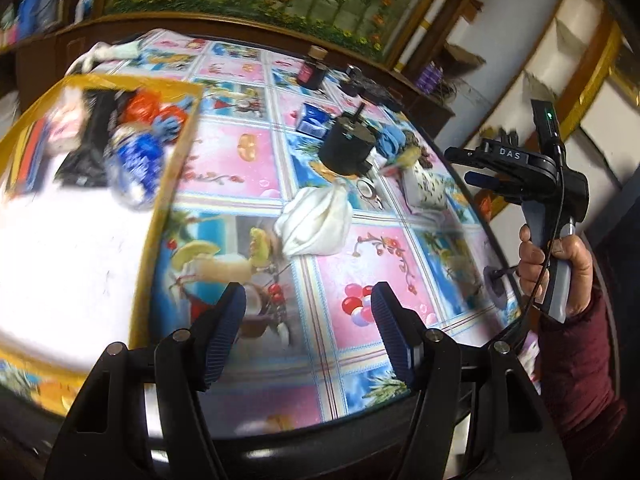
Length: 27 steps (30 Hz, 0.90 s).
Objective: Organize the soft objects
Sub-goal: 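Pass the white cloth from the right tool into the left tool, then grasp the lemon-print tissue pack with right tool while left tool carries white cloth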
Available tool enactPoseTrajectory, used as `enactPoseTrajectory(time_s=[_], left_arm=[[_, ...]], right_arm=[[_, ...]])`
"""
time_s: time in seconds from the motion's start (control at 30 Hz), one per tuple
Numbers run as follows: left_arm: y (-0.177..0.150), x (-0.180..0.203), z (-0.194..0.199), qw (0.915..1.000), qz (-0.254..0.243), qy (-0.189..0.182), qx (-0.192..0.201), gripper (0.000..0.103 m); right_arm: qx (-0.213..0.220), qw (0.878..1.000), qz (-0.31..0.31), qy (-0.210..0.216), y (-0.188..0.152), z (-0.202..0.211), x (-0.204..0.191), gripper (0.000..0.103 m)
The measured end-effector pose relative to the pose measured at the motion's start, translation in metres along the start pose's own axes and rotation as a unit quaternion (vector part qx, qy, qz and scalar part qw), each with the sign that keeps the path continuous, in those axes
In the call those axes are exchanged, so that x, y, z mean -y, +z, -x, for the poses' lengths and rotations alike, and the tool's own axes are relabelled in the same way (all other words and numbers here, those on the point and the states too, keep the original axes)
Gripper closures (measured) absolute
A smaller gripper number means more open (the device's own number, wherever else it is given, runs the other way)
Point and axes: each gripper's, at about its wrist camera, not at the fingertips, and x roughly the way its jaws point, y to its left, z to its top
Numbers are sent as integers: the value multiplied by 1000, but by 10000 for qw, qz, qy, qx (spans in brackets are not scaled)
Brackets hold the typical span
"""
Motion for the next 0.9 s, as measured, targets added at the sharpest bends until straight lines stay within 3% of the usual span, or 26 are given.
enactPoseTrajectory(time_s=[0.2,0.47,0.53,0.6,0.63,0.9], left_arm=[[23,27,-50,9933,-983,563,-230,37],[41,29,-110,9873,-1077,961,-662,38],[40,31,-109,9887,-1074,871,-581,43],[39,30,-106,9898,-1065,759,-557,75],[40,28,-104,9915,-984,631,-577,80],[39,-3,-49,9998,-145,29,-119,82]], right_arm=[[-180,9981,-46,-594,-18,-24,17,29],[-259,9980,19,-576,-17,-61,7,22],[-158,9974,136,-685,-14,-69,4,26],[-114,9966,341,-743,-15,-71,-3,35],[-109,9958,359,-838,-16,-73,-6,36],[401,9963,430,-632,-30,-33,-19,36]])
